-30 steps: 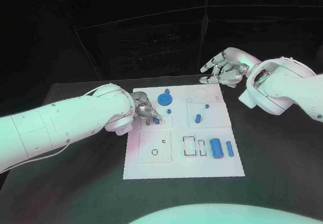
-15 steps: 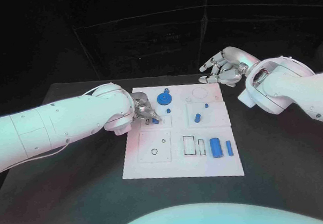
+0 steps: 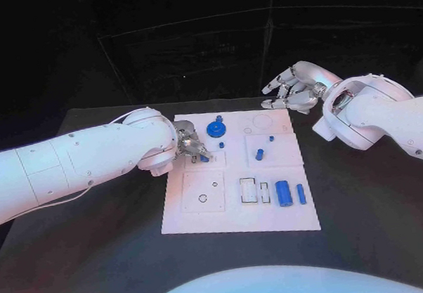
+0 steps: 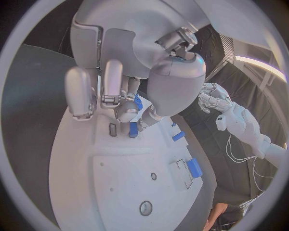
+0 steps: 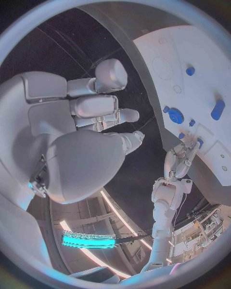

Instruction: Assemble the parts on the task board

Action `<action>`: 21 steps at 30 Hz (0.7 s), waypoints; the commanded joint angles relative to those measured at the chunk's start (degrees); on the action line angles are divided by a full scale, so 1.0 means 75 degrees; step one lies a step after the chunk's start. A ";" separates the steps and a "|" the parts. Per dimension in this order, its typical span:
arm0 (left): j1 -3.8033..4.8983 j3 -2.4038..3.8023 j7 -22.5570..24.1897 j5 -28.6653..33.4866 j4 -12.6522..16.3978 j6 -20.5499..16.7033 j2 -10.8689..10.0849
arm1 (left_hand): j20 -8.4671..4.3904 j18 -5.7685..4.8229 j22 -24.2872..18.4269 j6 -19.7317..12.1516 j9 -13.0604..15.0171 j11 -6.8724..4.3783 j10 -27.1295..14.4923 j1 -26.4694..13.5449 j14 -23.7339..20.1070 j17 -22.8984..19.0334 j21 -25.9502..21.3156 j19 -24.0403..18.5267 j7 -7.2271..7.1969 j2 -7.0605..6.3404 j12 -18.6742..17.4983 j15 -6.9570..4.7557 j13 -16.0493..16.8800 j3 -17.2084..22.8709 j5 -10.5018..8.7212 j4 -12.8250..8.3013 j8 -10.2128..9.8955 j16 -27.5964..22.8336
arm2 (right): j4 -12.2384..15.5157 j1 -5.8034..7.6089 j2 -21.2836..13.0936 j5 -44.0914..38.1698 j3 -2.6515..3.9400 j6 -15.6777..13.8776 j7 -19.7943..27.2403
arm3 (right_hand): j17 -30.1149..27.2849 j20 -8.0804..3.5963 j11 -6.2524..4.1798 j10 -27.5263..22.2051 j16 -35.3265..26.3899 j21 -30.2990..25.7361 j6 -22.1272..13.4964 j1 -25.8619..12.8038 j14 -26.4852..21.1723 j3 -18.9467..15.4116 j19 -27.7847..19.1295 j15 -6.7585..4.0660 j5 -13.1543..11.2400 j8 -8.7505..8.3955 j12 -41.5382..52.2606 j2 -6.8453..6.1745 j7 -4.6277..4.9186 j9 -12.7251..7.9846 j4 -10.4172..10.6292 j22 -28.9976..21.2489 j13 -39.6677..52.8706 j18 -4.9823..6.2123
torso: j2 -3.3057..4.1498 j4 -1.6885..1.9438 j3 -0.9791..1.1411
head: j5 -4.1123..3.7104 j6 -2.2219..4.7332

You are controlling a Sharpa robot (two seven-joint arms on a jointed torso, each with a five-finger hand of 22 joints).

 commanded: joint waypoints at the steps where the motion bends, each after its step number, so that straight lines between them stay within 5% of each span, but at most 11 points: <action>1: -0.0019 -0.0017 -0.0159 -0.0041 -0.0001 0.0242 0.0047 | 0.0013 -0.0121 0.0008 0.0005 0.0023 0.0010 0.0046 0.0002 0.0822 0.2012 0.0018 0.0011 -0.0037 -0.0047 0.0022 0.0005 0.0014 0.1156 0.0009 -0.1047 0.0039 0.0024 | 0.0009 0.0015 0.0012 0.0006 0.0005 -0.0019 0.0066 | 0.0006 -0.0015 -0.0015 0.0013 -0.0047 -0.0041 -0.0016 0.0037 0.0175 -0.0005 0.0007 -0.0068 -0.0051 0.0046 -0.0024 0.0035 -0.0006 0.0001 0.0070 -0.0010 -0.0019 0.0086 | 0.0004 -0.0004 0.0005 | -0.0012 -0.0002; 13: -0.0014 -0.0016 -0.0299 -0.0050 -0.0137 0.0415 0.0183 | -0.0024 -0.0136 0.0090 0.0220 0.0176 -0.0058 0.0165 -0.0718 0.0822 0.2012 0.0062 0.0059 -0.0137 -0.0101 0.0238 -0.0048 0.0226 0.0990 -0.0015 -0.0045 0.0166 0.0024 | 0.0002 0.0015 0.0017 0.0041 0.0005 -0.0002 0.0066 | 0.0008 -0.0014 -0.0012 0.0020 -0.0055 -0.0054 -0.0018 0.0007 0.0177 -0.0035 0.0008 -0.0066 -0.0100 0.0051 -0.0015 0.0050 -0.0004 0.0001 0.0120 -0.0024 -0.0034 0.0087 | 0.0002 -0.0002 0.0003 | -0.0023 -0.0020; 21: -0.0009 -0.0016 -0.0338 -0.0051 -0.0229 0.0510 0.0248 | -0.0063 -0.0145 0.0133 0.0325 0.0256 -0.0108 0.0207 -0.0912 0.0822 0.2012 0.0088 0.0086 -0.0198 -0.0217 0.0326 -0.0091 0.0318 0.0872 -0.0017 0.0210 0.0252 0.0024 | 0.0009 0.0016 0.0012 0.0060 0.0005 0.0022 0.0055 | 0.0011 -0.0014 -0.0010 0.0021 -0.0056 -0.0054 -0.0019 -0.0010 0.0178 -0.0046 0.0010 -0.0064 -0.0108 0.0053 -0.0013 0.0056 -0.0002 0.0001 0.0140 -0.0021 -0.0038 0.0086 | 0.0003 -0.0003 0.0005 | -0.0037 -0.0024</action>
